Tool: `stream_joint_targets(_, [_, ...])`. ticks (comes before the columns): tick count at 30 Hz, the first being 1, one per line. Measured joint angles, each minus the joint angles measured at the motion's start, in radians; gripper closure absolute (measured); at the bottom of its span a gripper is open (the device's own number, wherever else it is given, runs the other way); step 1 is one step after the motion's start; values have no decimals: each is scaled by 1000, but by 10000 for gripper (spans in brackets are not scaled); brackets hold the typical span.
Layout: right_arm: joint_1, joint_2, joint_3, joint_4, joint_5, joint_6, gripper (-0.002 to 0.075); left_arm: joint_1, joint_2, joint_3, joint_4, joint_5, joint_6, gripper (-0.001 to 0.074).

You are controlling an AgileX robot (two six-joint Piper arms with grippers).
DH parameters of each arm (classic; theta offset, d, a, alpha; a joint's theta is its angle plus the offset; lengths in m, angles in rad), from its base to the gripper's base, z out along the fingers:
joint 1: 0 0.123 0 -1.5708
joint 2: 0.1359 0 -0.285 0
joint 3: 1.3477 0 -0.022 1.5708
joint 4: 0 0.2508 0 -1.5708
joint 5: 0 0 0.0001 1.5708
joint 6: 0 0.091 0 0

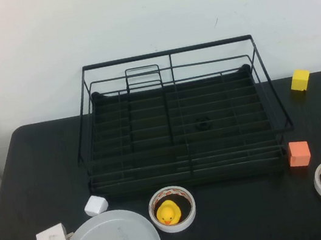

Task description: Place plate on rack

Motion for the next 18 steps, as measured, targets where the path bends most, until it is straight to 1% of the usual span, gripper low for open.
stream_joint_targets(18, [0, 0, 0, 0, 0, -8, 728, 0, 0, 0, 0, 0, 0, 737])
